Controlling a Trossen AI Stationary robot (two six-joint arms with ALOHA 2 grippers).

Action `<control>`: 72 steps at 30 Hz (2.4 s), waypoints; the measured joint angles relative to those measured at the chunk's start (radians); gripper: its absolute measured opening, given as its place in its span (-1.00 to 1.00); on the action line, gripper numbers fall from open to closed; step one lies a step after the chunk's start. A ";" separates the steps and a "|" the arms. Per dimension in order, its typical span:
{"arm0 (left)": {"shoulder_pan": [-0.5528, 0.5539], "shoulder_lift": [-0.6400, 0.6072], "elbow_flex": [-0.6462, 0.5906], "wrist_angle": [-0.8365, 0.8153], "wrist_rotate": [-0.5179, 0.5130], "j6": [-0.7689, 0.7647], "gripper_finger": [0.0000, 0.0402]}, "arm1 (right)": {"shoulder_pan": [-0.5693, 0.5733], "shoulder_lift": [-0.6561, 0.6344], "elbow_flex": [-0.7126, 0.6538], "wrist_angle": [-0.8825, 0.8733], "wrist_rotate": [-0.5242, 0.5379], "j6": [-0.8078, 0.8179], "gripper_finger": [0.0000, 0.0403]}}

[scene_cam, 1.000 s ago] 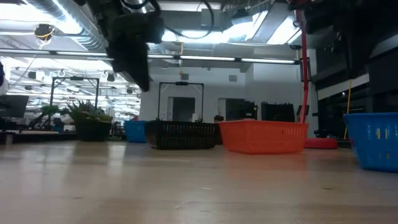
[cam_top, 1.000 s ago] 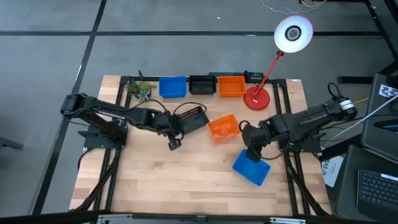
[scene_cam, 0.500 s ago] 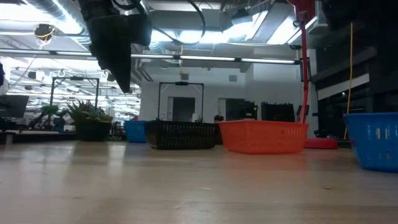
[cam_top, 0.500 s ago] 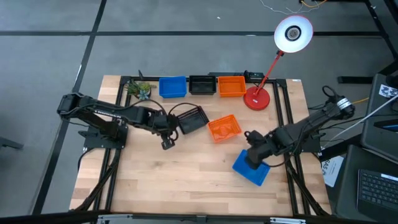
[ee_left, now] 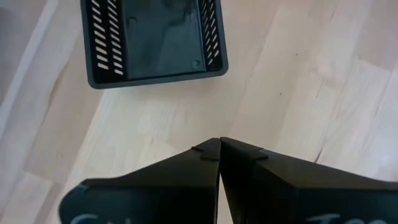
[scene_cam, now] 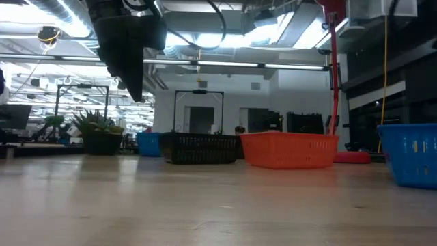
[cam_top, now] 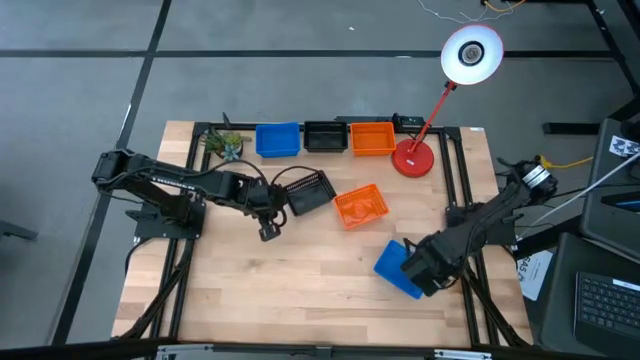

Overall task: Stack baskets by color
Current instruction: Stack the bottom blue bin on top of the top blue bins

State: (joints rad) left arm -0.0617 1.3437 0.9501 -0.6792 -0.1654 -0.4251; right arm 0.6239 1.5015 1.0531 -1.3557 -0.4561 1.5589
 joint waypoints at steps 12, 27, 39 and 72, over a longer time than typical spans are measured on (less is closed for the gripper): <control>0.000 0.000 0.000 0.001 -0.001 0.009 -1.00 | -0.031 0.154 -0.017 0.114 0.051 -0.490 -0.31; -0.004 0.001 0.000 0.052 0.003 0.006 -1.00 | -0.235 0.236 0.258 0.492 0.540 -1.171 -0.31; -0.079 0.020 0.001 -0.070 0.208 -0.067 -0.85 | -0.244 0.236 0.251 0.317 0.621 -1.097 -0.31; -0.043 0.180 0.037 -0.119 0.413 0.016 -0.99 | -0.332 0.236 0.231 0.257 0.621 -1.177 -0.31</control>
State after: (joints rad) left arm -0.1046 1.5237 0.9874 -0.7986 0.2474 -0.4092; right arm 0.2916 1.7378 1.2839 -1.0983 0.1650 0.3817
